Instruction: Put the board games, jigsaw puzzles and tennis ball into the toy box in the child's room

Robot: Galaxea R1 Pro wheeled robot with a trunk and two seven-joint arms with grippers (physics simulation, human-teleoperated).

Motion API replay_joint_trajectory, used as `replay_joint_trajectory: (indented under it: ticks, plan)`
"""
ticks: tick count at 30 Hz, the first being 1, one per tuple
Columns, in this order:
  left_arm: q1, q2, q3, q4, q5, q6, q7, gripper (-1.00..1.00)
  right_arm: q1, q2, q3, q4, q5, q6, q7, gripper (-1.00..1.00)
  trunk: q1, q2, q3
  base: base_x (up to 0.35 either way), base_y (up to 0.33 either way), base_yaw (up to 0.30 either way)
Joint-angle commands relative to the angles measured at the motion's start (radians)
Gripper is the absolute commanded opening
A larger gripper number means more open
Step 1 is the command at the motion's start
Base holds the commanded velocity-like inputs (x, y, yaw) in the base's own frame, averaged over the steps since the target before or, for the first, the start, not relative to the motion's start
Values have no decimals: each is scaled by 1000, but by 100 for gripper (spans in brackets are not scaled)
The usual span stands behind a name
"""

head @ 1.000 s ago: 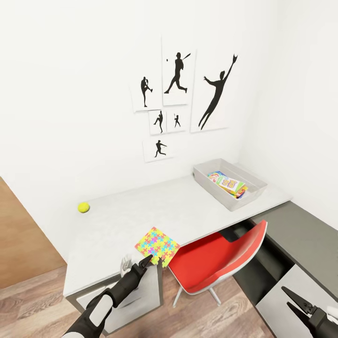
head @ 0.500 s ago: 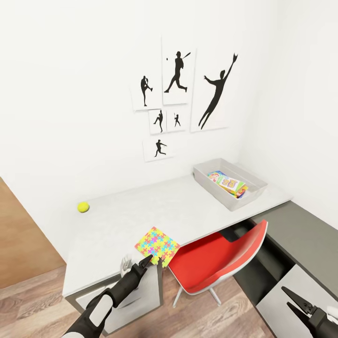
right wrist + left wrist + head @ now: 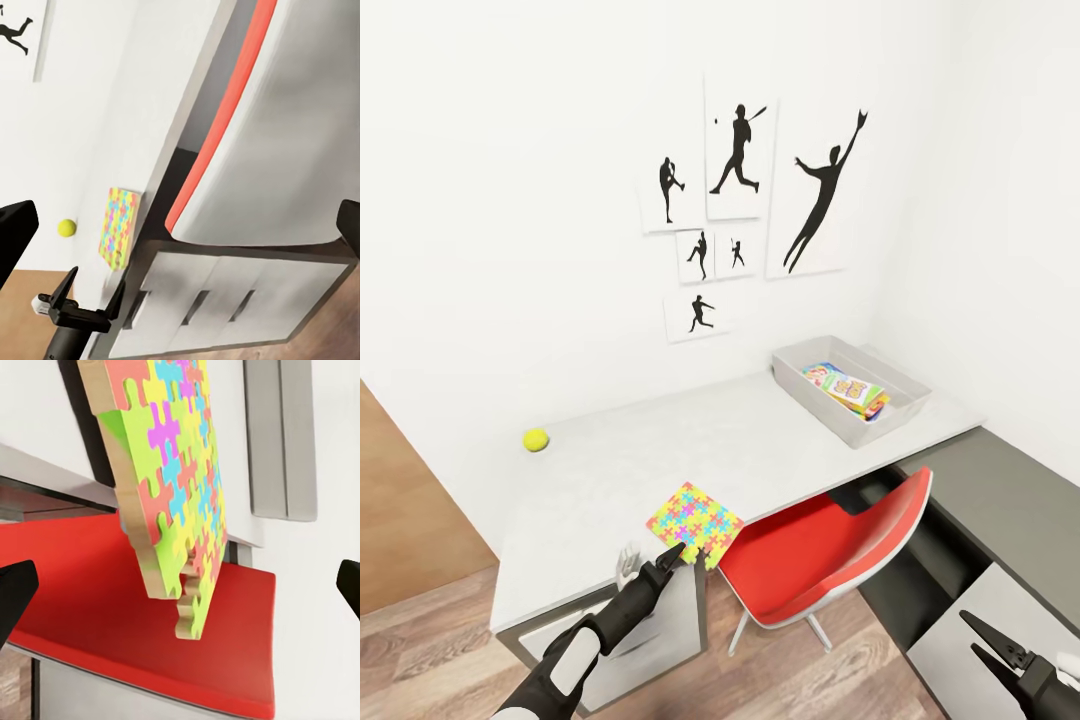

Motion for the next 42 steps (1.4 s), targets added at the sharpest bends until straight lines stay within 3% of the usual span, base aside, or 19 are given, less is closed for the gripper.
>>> replay_joint_trajectory:
  ticks: [1,30,42]
  plan:
    - [-1,-1,4,0,4,9,-3,100,0,0,-1,-1,-4,6,0,100,4,-8,-4,0,0,0]
    - [-1,-3,1,0,3,8,-3,100,0,0,-1,-1,-4,6,0,100,115,-211,-95,0,0,0]
    - [-1,-10,1,-3,-6,3,3,100,0,0,-1,0,-4,6,0,100,115,-211,-95,0,0,0]
